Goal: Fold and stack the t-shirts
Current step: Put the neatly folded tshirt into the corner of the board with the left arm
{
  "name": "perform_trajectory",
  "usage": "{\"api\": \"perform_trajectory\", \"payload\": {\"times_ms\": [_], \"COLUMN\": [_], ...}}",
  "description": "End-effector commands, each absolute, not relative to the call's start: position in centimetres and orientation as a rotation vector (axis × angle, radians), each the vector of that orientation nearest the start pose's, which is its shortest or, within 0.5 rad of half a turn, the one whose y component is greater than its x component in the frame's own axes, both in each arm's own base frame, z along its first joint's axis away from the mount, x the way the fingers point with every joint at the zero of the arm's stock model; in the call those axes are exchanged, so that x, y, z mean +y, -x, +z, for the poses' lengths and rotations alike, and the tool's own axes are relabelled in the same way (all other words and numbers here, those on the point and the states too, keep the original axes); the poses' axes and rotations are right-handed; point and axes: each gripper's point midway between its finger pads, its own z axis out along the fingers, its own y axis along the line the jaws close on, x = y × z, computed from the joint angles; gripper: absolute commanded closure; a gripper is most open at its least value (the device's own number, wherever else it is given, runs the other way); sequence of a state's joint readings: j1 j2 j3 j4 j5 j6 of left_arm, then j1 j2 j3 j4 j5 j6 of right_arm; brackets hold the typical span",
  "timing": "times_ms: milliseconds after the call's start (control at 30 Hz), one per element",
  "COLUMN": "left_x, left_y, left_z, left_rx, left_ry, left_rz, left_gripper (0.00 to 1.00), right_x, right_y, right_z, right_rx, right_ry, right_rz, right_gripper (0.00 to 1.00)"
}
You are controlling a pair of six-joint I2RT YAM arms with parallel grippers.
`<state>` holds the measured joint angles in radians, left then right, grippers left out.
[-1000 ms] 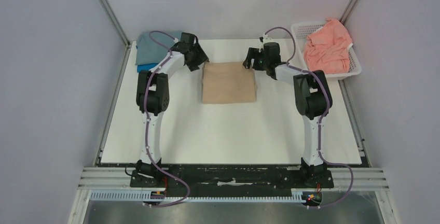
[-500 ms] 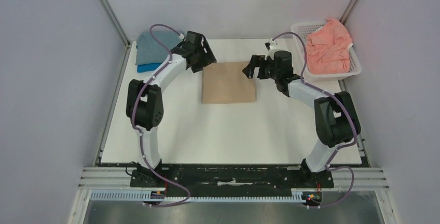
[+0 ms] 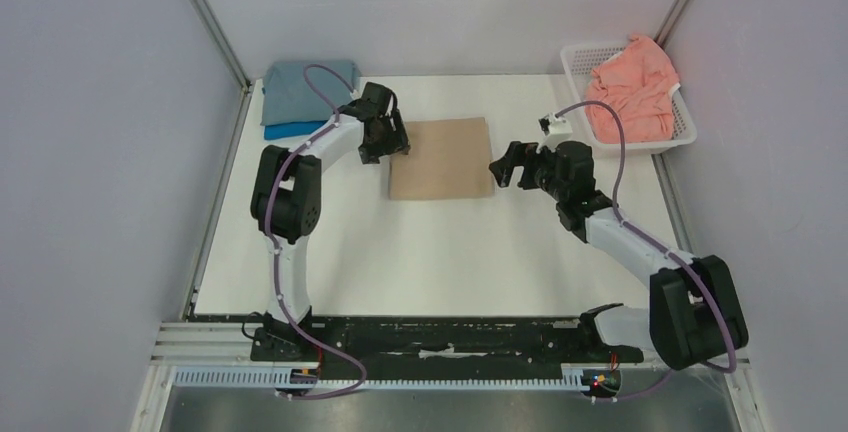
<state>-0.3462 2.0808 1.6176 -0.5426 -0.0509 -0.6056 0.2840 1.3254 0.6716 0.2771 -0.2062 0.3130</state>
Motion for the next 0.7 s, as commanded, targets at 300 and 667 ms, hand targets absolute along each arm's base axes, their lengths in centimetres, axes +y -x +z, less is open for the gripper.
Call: {"api": "perform_trajectory", "payload": {"times_ms": [300,667], "left_x": [-22.6,-19.2], "left_y": [-43.3,-47.6], "left_z": [-1.0,2.8], "left_rx": [2.774,2.594], "left_ry": [0.216,0.090], "left_rz": [-0.421,0.222], "left_gripper": [0.52,0.98], "right_x": [10.6,7.9], "right_y": [-35.1,-34.8], "right_z": [15.6,15.0], "right_rx": [1.887,1.878], "right_ry": [0.004,-0.078], "right_rz": [0.332,0.194], "right_gripper": [0.02,0.02]}}
